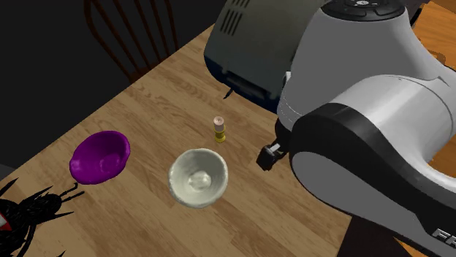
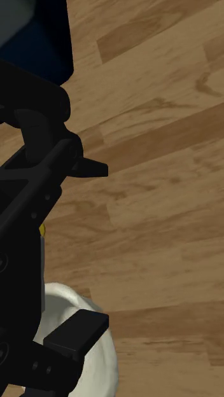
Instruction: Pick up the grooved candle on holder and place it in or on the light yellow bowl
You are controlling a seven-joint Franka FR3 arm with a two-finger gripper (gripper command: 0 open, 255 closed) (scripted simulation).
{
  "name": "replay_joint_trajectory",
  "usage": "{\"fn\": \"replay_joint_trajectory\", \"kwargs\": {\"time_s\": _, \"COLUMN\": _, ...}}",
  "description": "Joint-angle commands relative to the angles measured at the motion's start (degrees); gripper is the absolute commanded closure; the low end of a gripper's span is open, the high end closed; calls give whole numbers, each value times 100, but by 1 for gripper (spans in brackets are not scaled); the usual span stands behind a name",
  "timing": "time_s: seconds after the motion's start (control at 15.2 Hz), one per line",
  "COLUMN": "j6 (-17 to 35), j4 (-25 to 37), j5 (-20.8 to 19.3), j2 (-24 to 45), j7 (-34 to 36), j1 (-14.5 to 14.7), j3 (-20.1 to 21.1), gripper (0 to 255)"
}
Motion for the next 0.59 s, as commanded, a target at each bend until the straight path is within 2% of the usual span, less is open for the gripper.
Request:
{"fn": "replay_joint_trajectory", "kwargs": {"time_s": 0.0, "j6": 136, "j4": 338, "j5": 25, "j2": 437, "j7": 24, "j1": 23, "j3": 20, "gripper": 0}}
{"fn": "replay_joint_trajectory", "kwargs": {"time_s": 0.53, "j6": 465, "j4": 1877, "j5": 89, "j2": 2182, "j7": 85, "j1": 82, "j3": 74, "gripper": 0}}
